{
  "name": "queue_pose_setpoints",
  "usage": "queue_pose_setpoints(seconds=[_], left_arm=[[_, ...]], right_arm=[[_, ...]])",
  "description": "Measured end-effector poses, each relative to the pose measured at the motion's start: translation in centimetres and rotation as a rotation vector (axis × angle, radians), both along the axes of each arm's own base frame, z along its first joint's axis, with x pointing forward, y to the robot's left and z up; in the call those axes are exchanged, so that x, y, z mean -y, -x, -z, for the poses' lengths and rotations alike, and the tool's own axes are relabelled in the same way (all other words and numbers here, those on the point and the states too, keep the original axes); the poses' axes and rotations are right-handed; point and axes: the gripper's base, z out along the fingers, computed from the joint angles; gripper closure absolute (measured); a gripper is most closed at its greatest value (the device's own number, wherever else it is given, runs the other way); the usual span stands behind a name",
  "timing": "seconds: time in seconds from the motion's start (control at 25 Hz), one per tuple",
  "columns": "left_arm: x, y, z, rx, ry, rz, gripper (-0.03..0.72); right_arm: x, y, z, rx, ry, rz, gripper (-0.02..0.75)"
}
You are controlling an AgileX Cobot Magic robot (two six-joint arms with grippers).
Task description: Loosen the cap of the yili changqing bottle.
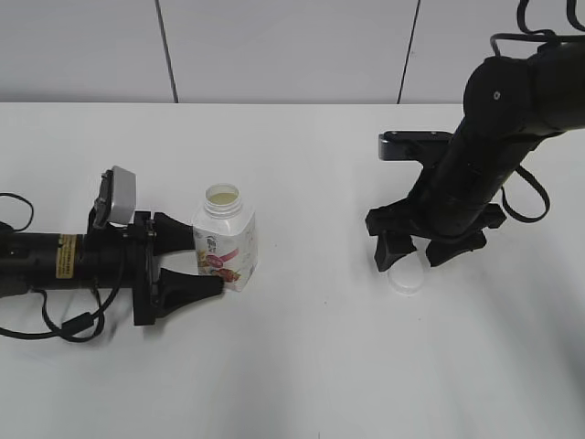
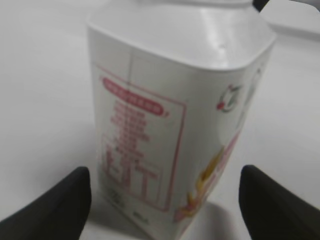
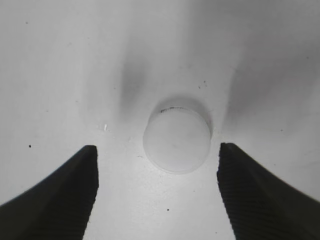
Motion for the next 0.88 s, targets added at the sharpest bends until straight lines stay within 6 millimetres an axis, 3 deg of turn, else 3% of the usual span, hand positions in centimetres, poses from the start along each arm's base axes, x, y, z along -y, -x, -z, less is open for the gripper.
queue_pose_setpoints(seconds=[0.28, 0.52, 0.72, 0.88], left_arm=[[-3.4, -0.6, -1.9, 0.008, -0.016, -0.046, 0.134], [-4.7, -1.1, -5.2, 0.027, -0.013, -0.09, 0.134], [-5.0, -1.5, -9.2, 0.086, -0.076, -0.153, 0.147], [-5.9, -2.0, -13.1, 0.152, -0.172, -0.311, 0.16]], right_arm=[[0.0, 0.0, 0.0, 0.0, -0.002, 0.003, 0.155], [-0.2, -0.4, -0.5, 0.014, -0.009, 0.002, 0.155], [-0.8, -2.1, -2.8, 0.063, -0.015, -0.027, 0.155], [-1.3, -3.5, -5.4, 0.103, -0.015, -0.055, 0.155]])
